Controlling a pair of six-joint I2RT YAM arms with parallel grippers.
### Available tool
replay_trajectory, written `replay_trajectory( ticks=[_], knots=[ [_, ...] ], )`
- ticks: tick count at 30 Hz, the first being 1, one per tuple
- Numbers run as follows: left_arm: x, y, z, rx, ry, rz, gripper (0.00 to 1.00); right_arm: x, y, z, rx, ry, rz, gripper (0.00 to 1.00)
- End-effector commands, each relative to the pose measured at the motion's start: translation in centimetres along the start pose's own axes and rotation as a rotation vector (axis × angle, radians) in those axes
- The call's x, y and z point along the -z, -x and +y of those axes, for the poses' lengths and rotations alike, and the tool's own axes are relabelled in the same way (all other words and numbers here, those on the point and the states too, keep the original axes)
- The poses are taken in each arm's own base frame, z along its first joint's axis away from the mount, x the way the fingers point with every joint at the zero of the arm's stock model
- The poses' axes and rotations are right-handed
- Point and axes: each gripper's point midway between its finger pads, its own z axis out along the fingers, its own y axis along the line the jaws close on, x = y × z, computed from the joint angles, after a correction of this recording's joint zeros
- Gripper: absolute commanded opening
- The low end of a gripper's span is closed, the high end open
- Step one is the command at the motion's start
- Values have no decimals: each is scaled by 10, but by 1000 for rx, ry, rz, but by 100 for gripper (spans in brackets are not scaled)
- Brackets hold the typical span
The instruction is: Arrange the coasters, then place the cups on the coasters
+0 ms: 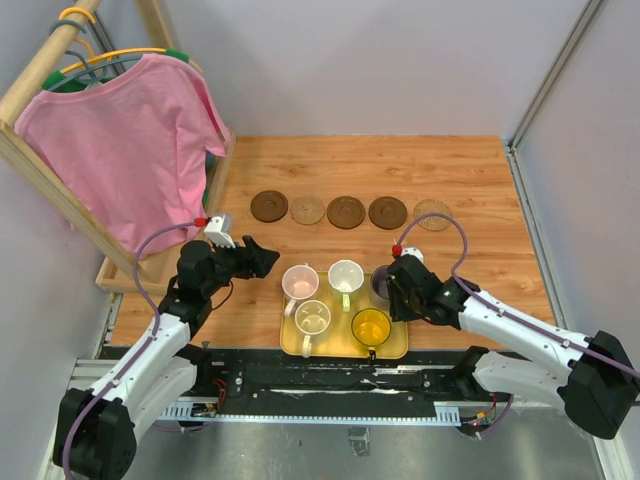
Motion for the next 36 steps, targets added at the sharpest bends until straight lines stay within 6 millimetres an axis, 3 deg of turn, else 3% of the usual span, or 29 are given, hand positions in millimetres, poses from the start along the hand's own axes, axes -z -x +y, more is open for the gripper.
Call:
replay_trajectory(
  ticks=[1,11,21,31,36],
  knots=[
    [-1,0,-5,-10,-27,-12,81,-3,-3,0,7,-13,-6,34],
    [0,-1,-4,-8,-24,-13,81,-6,-5,-3,8,-34,6,1],
    [3,3,-5,-13,-25,-29,81,2,15,-5,56,-86,-46,1],
    [3,4,-4,-17,-19,-40,81,26,69,-8,91,-159,-222,1],
    [2,5,-2,-21,-13,-43,81,33,92,-20,123,-261,-289,1]
  ],
)
